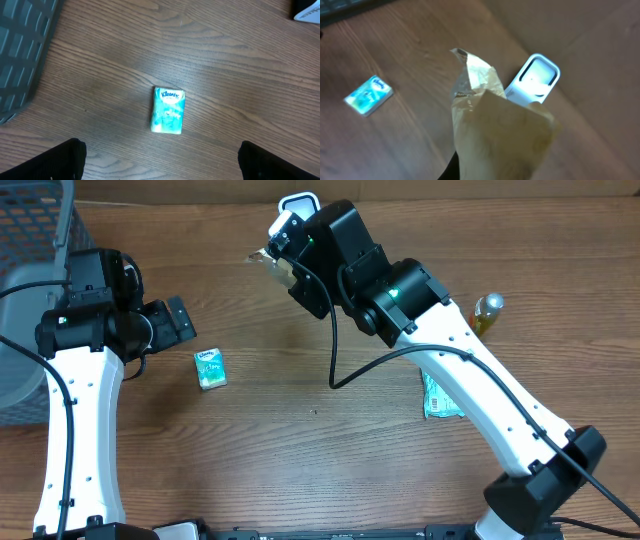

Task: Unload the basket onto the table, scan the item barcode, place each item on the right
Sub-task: 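Carry the pouch up to the white scanner with the right gripper, then hold the pouch against the scanner window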

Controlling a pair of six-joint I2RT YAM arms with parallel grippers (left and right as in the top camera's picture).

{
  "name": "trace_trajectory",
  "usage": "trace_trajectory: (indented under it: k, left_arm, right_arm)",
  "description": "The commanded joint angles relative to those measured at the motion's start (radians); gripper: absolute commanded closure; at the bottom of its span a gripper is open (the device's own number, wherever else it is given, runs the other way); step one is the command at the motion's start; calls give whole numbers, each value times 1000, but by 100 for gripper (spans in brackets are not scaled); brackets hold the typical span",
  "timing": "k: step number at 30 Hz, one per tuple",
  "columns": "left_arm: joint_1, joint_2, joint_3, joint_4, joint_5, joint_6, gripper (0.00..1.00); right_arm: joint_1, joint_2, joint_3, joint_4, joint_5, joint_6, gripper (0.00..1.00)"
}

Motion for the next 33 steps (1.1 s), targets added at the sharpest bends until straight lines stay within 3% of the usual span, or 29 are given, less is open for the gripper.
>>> trace_trajectory:
  k: [1, 7, 18, 33]
  left_arm:
    - [3, -8, 14, 1, 10, -7, 1]
    - [3, -8, 14, 1, 9, -7, 0]
    - [3, -8, 14, 1, 10, -7, 0]
    - [3, -8, 14, 1, 9, -7, 0]
  right_arm:
    - [-25, 60, 15, 60, 34, -121, 96]
    - [-50, 171, 15, 274, 71, -285, 96]
    - [-111, 367, 14, 786, 211, -407, 96]
    - [-105, 475, 14, 766, 203, -343, 96]
